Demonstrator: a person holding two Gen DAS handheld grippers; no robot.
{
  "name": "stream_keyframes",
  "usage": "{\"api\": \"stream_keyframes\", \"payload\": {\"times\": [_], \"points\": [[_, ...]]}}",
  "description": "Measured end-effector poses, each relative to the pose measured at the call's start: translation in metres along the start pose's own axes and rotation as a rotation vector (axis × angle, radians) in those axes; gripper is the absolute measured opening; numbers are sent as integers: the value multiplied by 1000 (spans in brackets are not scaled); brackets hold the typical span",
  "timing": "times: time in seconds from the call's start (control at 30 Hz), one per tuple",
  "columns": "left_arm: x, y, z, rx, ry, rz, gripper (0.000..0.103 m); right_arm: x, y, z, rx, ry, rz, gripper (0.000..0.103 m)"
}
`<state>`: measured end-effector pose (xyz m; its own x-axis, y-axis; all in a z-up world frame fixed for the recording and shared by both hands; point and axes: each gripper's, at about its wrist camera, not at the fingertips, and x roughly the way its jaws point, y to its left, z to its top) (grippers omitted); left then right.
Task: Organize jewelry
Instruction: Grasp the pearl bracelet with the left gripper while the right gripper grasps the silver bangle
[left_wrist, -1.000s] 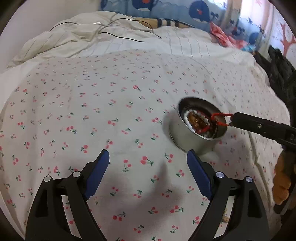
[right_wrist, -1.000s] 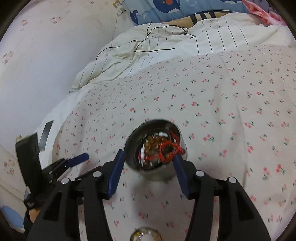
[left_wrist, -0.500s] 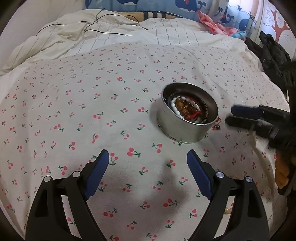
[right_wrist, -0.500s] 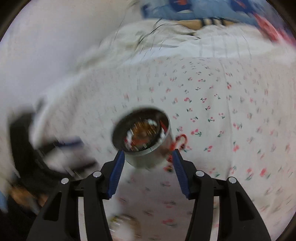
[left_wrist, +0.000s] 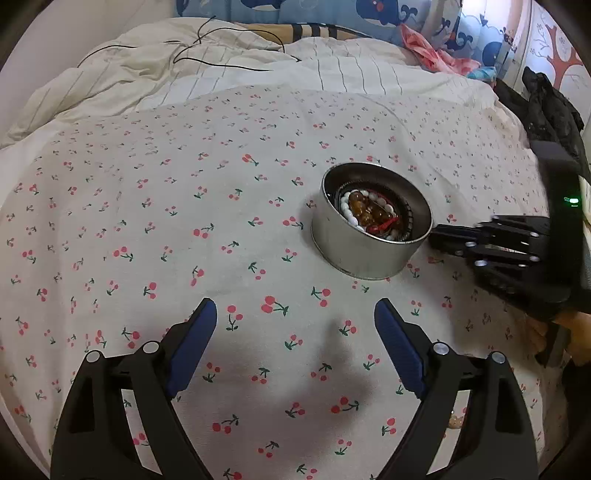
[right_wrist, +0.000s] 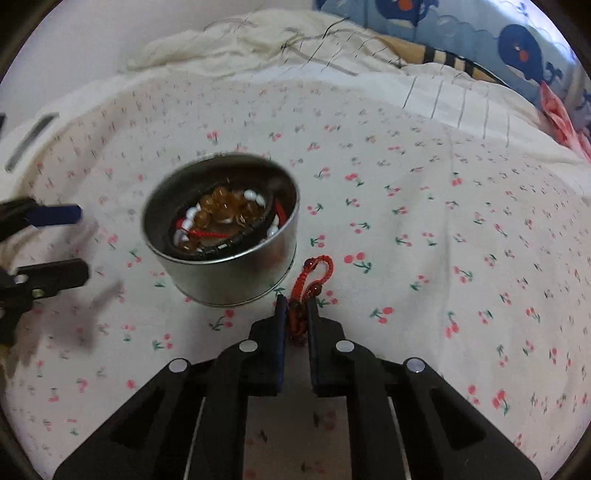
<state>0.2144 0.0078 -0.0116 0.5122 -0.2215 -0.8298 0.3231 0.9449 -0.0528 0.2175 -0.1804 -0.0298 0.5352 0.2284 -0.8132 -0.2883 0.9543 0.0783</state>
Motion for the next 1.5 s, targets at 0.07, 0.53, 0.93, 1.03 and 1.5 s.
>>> {"api": "stream_keyframes", "payload": {"times": [0.07,0.53,0.93,1.03,1.5], "points": [[0,1,0,-4,-2,4,84,-12,-2,2,26,-29,23,11],[0,3,0,-6,7,8,85,-13,38,52,34,-43,95,57],[9,-28,-11,188,68,12,85,-77,33,-87,69,22,150,50],[12,-25,-11,166,76,29,85,-73,44,-102,70,23,161,45],[13,-34,-14,202,70,50,87,-76,50,-102,97,-43,218,3]]}}
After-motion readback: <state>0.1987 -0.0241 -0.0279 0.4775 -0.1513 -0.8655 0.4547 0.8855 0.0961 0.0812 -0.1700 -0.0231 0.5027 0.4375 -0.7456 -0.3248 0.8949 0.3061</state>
